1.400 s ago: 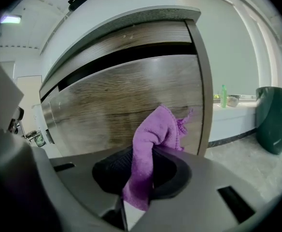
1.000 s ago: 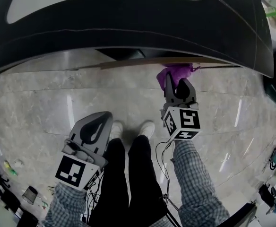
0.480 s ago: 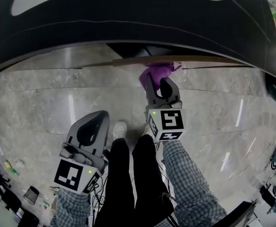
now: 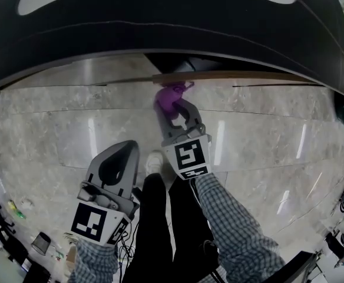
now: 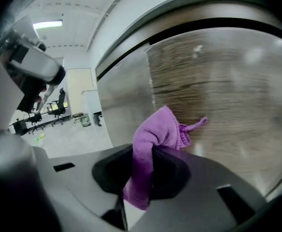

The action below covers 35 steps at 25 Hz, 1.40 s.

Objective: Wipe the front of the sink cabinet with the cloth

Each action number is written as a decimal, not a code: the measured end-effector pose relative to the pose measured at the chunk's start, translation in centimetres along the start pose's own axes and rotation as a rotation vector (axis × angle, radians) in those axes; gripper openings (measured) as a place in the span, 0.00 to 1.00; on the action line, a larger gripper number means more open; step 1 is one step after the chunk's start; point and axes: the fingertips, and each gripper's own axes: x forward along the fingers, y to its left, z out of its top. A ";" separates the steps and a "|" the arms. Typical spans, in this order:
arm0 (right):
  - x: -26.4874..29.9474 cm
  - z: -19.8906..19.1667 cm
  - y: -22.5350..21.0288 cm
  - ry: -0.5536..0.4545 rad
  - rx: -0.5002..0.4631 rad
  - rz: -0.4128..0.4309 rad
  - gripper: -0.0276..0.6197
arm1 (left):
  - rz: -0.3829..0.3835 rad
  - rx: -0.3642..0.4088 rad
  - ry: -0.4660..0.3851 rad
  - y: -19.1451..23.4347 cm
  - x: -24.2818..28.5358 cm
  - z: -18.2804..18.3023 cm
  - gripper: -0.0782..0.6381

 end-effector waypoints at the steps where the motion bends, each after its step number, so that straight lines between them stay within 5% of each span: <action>1: 0.5 -0.1 1.0 0.008 -0.033 0.037 0.16 | 0.002 0.000 -0.001 0.2 0.0 0.0 0.12; 6: 1.3 -1.9 4.8 0.063 -0.125 0.167 0.16 | 0.020 -0.010 -0.007 0.9 -0.1 0.1 0.12; 10: 1.9 -4.2 4.8 0.115 -0.149 0.181 0.16 | 0.038 -0.019 -0.017 1.6 -0.3 0.2 0.12; 19: 1.6 -5.9 -1.2 0.148 -0.112 0.041 0.16 | 0.051 -0.033 -0.011 1.3 0.3 -0.1 0.12; 27: -1.3 -8.0 -8.8 0.156 0.077 -0.147 0.16 | 0.018 -0.048 0.011 -1.4 2.2 -0.6 0.12; 35: -6.6 -9.8 -17.3 0.166 0.132 -0.308 0.16 | -0.029 -0.022 0.028 -4.6 4.9 -0.1 0.12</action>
